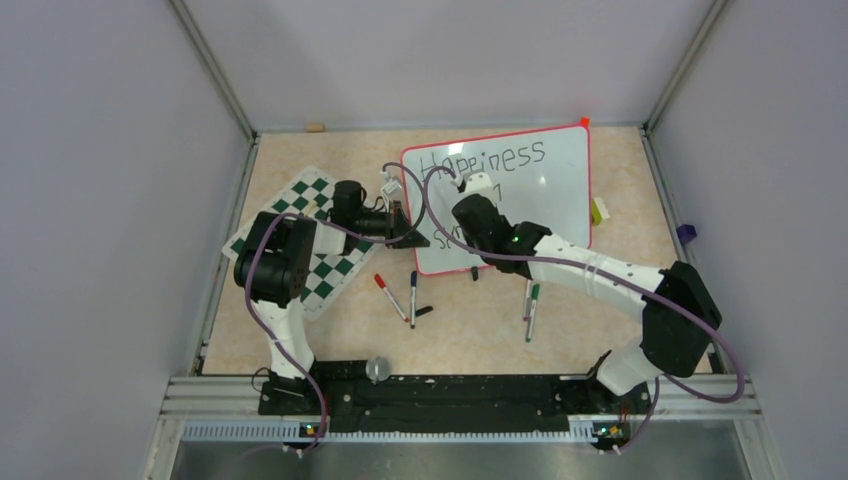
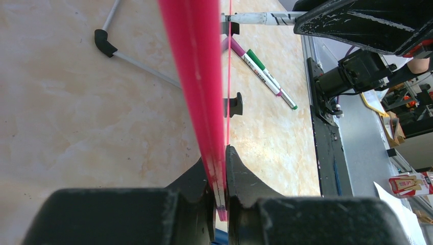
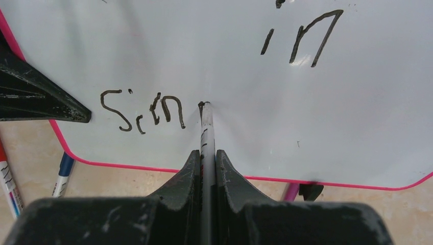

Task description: Write a sentence on the whiteboard

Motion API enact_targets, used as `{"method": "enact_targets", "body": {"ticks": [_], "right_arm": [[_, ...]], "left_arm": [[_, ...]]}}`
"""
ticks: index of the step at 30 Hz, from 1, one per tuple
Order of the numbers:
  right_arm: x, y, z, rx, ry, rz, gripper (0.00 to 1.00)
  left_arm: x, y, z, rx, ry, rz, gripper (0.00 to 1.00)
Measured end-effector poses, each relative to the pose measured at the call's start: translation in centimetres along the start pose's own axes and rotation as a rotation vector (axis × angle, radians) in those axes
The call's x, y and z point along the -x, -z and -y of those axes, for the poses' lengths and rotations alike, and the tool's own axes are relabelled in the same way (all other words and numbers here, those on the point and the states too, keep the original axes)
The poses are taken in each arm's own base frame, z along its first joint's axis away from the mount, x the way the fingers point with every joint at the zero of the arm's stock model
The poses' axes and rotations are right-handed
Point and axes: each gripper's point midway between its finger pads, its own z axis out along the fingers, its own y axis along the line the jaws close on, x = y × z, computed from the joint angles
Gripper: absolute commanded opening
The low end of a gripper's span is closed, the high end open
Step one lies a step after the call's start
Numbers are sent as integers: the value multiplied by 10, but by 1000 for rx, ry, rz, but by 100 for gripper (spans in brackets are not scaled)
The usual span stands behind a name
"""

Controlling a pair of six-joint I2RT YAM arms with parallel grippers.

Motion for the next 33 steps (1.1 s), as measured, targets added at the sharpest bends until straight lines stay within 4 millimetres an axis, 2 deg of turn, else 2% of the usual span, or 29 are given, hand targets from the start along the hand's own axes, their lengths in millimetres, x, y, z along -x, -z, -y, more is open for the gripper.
{"method": "enact_targets", "body": {"ticks": [12, 22, 33], "right_arm": [[0, 1, 4, -18, -8, 3, 0], [-21, 3, 11, -27, -2, -39, 0], [-24, 3, -1, 42, -13, -52, 0]], "left_arm": [[0, 0, 0, 0, 0, 0, 0], [0, 0, 0, -1, -1, 0, 0], [0, 0, 0, -1, -1, 0, 0]]}}
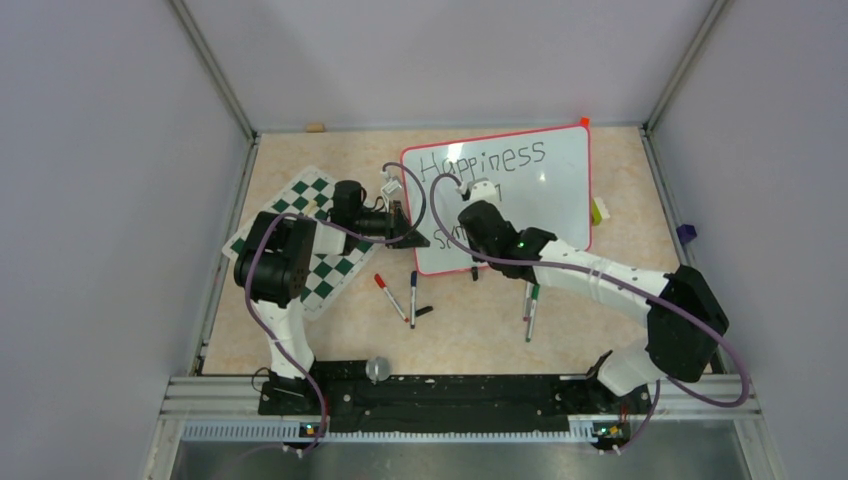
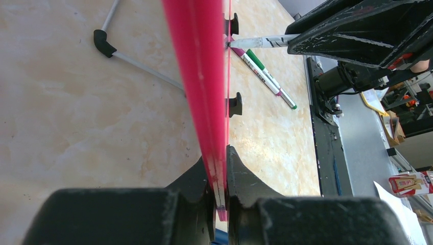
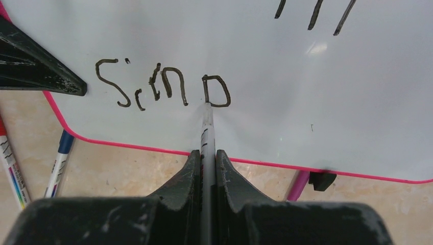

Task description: Write a sentence on the whiteboard

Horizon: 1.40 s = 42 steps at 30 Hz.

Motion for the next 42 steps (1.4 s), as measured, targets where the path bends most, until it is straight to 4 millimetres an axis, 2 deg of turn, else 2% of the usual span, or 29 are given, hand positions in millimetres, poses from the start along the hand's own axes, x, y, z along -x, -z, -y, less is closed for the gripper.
{"method": "enact_targets", "body": {"ticks": [6, 10, 13, 17, 27, 42], "right_arm": [[17, 12, -1, 36, -36, 53, 0], [37, 24, 8, 43, -81, 117, 0], [43, 24, 17, 28, -101, 134, 0], [43, 21, 23, 11, -103, 131, 0], [37, 9, 22, -6, -76, 99, 0], [38, 0, 31, -39, -86, 101, 0]], "left_arm": [[0, 0, 0, -1, 0, 0, 0], [0, 0, 0, -1, 0, 0, 0], [0, 0, 0, -1, 0, 0, 0], [0, 0, 0, -1, 0, 0, 0], [0, 0, 0, -1, 0, 0, 0], [0, 0, 0, 0, 1, 0, 0]]}}
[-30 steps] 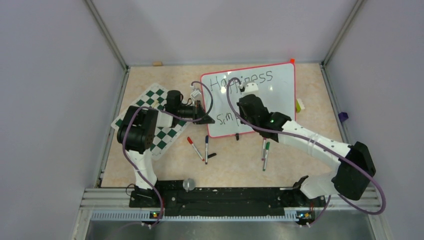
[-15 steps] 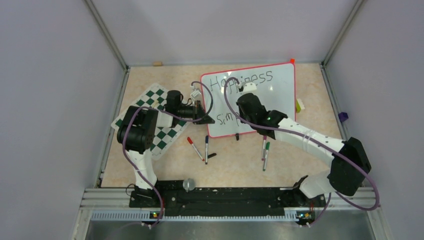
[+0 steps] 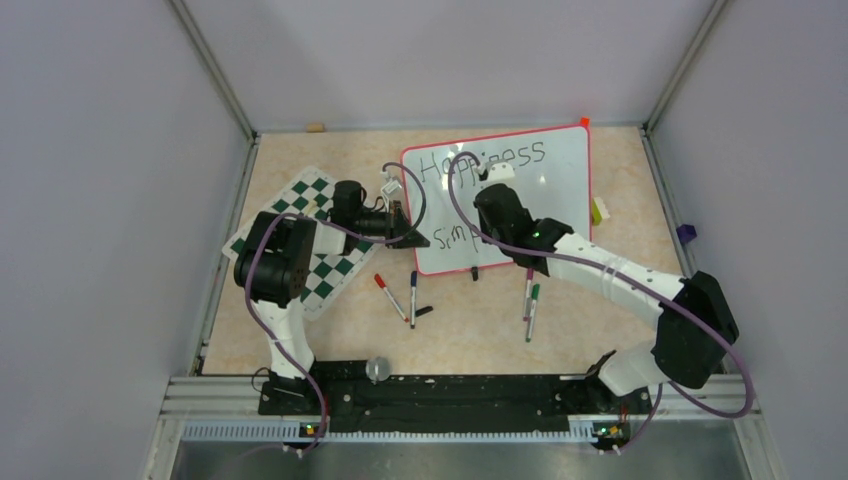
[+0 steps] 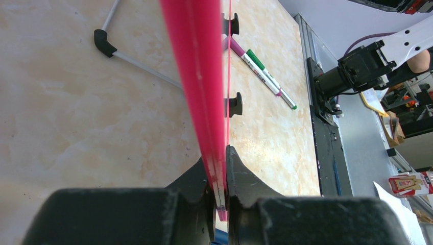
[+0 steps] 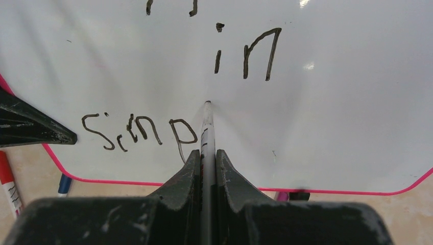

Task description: Write a sentence on the whiteboard

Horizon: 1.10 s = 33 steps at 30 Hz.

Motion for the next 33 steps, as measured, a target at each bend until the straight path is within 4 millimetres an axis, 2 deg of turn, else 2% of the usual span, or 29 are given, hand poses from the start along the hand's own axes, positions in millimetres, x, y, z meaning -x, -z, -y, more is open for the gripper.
{"method": "enact_targets", "body": {"ticks": [6, 14, 19, 26, 33], "right_arm": [[-2, 1, -1, 8, -9, -5, 0], [-31, 5, 1, 26, -15, -66, 0], [-41, 6, 2, 32, -13, -93, 0], [-37, 11, 3, 36, -19, -84, 0], [-16, 17, 8, 19, -28, -31, 0]], "left_arm": [[0, 0, 0, 0, -1, 0, 0], [0, 0, 0, -1, -1, 0, 0], [0, 0, 0, -1, -1, 0, 0], [0, 0, 0, -1, -1, 0, 0], [0, 0, 0, -1, -2, 0, 0]]}}
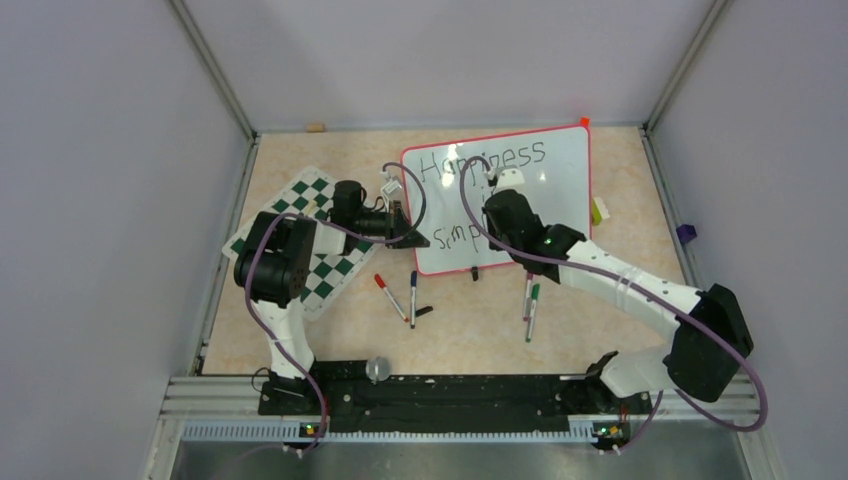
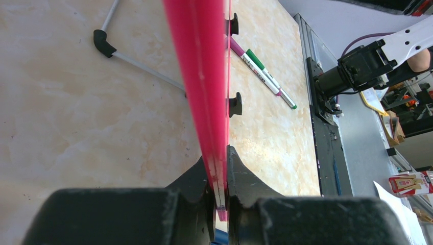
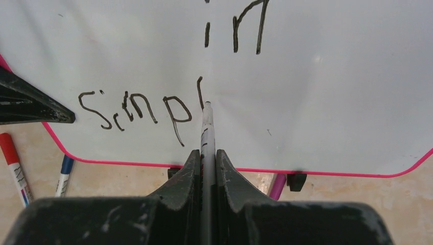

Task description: Write a sentence on the whiteboard

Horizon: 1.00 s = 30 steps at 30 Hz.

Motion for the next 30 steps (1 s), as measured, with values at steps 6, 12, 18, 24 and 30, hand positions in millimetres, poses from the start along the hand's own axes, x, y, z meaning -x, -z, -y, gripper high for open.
{"method": "enact_targets", "body": {"ticks": [6, 12, 18, 24, 30], "right_arm": [[13, -3, 2, -14, 0, 32, 0], [5, -14, 5, -49, 34, 11, 0], [6, -15, 5, -52, 37, 11, 0], [12, -5, 8, -46, 25, 32, 0], [14, 7, 14, -39, 13, 51, 0]], "left_arm": [[0, 0, 0, 0, 0, 0, 0], [0, 0, 0, 0, 1, 0, 0], [0, 0, 0, 1, 2, 0, 0], [0, 0, 0, 0, 1, 0, 0], [0, 0, 0, 0, 0, 0, 0]]}}
